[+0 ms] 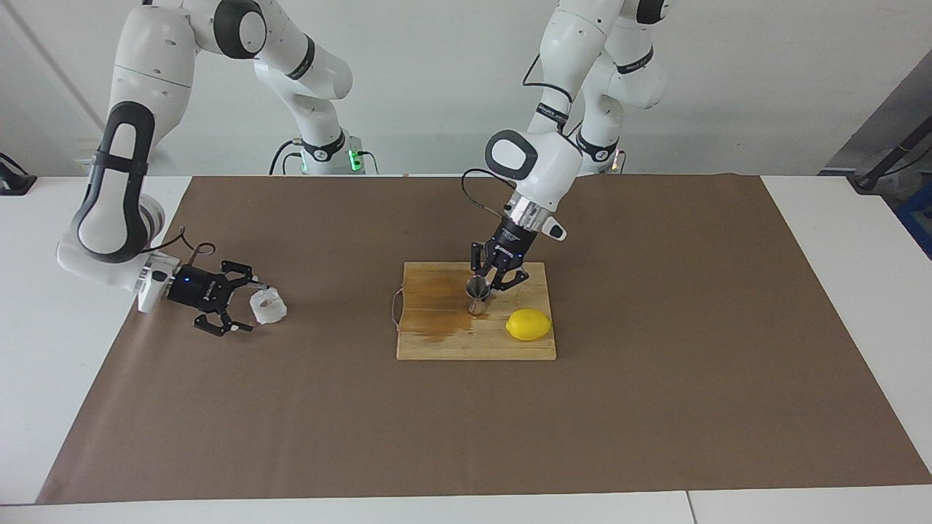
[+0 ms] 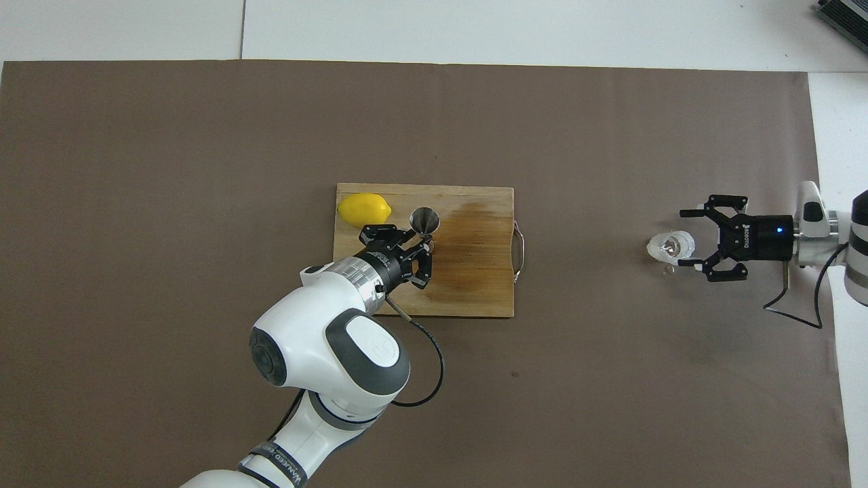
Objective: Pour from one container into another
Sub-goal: 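Set the metal cup on the board while the right gripper approaches the white cup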
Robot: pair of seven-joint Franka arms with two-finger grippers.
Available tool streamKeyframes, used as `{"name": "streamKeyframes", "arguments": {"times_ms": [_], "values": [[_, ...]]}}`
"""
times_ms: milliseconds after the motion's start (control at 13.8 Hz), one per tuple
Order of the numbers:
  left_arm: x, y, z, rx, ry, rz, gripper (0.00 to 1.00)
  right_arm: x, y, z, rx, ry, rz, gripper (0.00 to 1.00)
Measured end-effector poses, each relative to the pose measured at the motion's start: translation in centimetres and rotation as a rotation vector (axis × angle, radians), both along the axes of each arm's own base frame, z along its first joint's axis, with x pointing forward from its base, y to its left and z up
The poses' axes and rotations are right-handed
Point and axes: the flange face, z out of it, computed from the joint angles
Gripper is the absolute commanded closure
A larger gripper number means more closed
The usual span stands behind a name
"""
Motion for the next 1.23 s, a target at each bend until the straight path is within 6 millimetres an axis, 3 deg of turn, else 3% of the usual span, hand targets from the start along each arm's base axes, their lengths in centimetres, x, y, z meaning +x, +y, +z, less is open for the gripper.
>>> {"name": "streamKeyframes", "arguments": {"times_ms": [435, 942, 1232], "values": [[0.0, 0.2, -0.1, 0.007, -0.004, 0.013, 0.68, 0.6, -0.1, 1.7, 0.020, 0.013, -0.002, 0.00], [0.0, 0.3, -0.2, 0.010, -0.002, 0.017, 0.53, -1.2, -1.0, 0.5, 0.042, -0.015, 0.035, 0.00], [0.0, 0.3, -0.3, 0.010, -0.001, 0.018, 0.41, -1.0, -1.3, 0.1, 0.004, -0.048, 0.030, 0.00]]}}
